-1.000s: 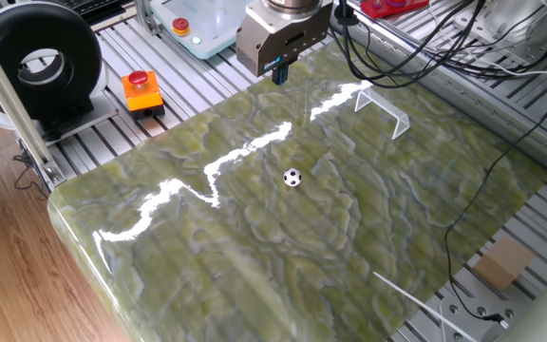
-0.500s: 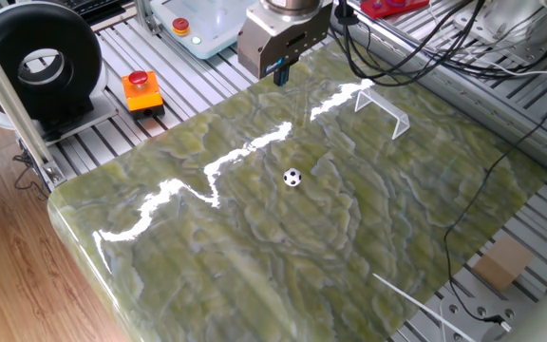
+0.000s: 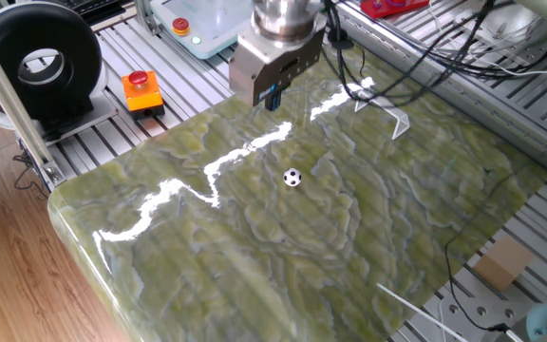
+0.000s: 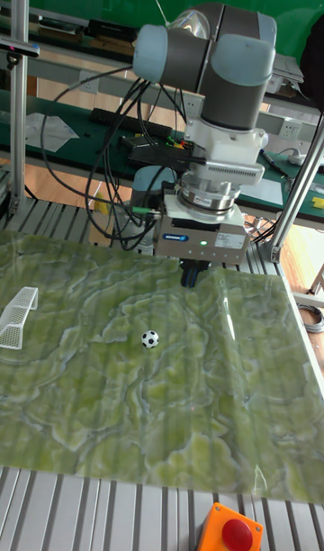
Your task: Push the soccer ball into the goal
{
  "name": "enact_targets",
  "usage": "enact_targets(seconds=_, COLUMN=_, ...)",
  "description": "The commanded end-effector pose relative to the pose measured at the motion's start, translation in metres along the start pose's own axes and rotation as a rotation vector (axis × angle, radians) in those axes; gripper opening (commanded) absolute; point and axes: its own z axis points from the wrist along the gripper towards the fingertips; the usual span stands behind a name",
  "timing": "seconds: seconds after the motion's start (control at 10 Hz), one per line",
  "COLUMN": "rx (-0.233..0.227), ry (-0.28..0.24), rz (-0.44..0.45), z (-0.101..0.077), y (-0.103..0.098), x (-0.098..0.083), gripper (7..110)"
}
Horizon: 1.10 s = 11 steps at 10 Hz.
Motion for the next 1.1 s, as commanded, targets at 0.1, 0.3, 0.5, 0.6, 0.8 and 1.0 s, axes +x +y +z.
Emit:
enact_targets(seconds=0.1, rx=-0.03, ry=0.074, rz=-0.068, z=0.0, y=0.038, x=0.056, gripper=7)
enact_targets(seconds=0.3, rx=0.01, ry=0.082, rz=-0.067, z=-0.001, y=0.029, x=0.058, gripper=7)
enact_targets(seconds=0.5, rx=0.004, ry=0.074, rz=-0.056, z=-0.004, y=0.023, x=0.045, gripper=7)
enact_targets(seconds=0.6, rx=0.011, ry=0.071, rz=-0.038, z=-0.008, y=0.013, x=0.033, gripper=7)
enact_targets(seconds=0.8, rx=0.013, ry=0.065, rz=0.057, z=-0.016, y=-0.014, x=0.005, gripper=7)
enact_targets(seconds=1.0, rx=0.005, ry=0.056, rz=0.08, z=-0.021, y=-0.039, x=-0.016, gripper=7)
